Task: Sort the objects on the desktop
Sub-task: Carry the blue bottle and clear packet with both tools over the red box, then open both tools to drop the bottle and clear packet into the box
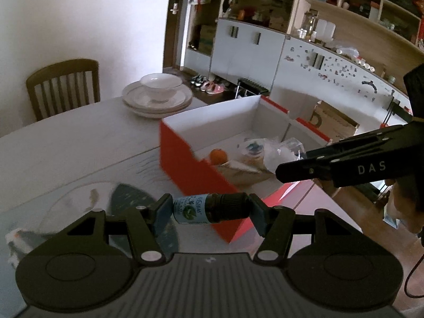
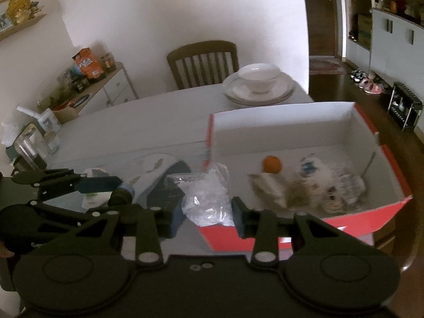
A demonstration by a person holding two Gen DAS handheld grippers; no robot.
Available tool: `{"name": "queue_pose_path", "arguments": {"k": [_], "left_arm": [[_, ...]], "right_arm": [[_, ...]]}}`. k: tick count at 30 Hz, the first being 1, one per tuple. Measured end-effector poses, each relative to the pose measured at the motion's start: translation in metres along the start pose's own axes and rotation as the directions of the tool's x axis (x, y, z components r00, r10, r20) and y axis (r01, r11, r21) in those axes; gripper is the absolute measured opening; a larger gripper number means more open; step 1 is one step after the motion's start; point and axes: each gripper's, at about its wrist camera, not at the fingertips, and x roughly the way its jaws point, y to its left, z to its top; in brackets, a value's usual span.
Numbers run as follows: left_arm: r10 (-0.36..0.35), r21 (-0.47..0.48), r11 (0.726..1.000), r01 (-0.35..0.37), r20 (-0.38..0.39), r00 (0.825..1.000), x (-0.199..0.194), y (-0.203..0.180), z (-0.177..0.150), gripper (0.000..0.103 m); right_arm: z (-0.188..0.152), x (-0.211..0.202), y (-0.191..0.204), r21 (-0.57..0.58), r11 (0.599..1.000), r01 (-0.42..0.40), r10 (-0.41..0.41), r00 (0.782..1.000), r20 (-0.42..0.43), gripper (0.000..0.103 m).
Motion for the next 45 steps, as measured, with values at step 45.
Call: {"name": "queue_pose_path", "arguments": {"k": [45], "left_arm": [[0.073, 0.183, 0.982, -0.037, -0.192, 0.979, 0.203, -0.063, 0.092, 0.061]], "right_arm": [[0.016, 0.023, -0.143, -0.001, 0.993, 0.122, -0.121, 0.991, -0.05, 0.037]]}}
